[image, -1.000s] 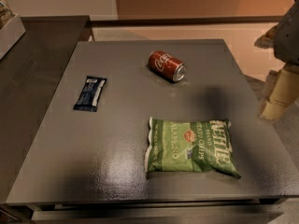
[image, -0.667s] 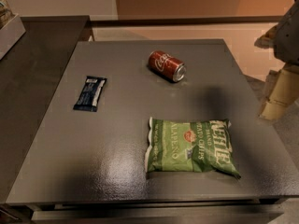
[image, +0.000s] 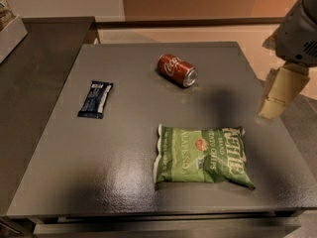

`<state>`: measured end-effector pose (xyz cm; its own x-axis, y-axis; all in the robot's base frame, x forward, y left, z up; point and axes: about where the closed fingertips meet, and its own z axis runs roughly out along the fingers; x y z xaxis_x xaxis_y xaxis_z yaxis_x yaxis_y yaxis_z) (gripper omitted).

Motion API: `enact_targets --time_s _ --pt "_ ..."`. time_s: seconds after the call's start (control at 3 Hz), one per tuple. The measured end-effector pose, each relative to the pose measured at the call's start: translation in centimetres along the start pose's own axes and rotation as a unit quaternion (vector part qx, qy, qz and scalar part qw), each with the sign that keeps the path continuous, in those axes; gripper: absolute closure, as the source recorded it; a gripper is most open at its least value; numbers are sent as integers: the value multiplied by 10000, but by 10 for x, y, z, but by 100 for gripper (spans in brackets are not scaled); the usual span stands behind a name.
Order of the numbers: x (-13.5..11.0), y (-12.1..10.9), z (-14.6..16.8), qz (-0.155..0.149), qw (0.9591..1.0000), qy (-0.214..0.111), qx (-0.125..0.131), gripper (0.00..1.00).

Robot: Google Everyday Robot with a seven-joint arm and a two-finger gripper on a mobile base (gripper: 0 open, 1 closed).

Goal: Pick coke can

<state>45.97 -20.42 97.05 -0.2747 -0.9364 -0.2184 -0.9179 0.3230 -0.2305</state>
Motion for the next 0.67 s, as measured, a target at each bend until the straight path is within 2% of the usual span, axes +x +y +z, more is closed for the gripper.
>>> enact_targets --time_s 0.67 --pt "-47 -45 41 671 9977 -39 -107 0"
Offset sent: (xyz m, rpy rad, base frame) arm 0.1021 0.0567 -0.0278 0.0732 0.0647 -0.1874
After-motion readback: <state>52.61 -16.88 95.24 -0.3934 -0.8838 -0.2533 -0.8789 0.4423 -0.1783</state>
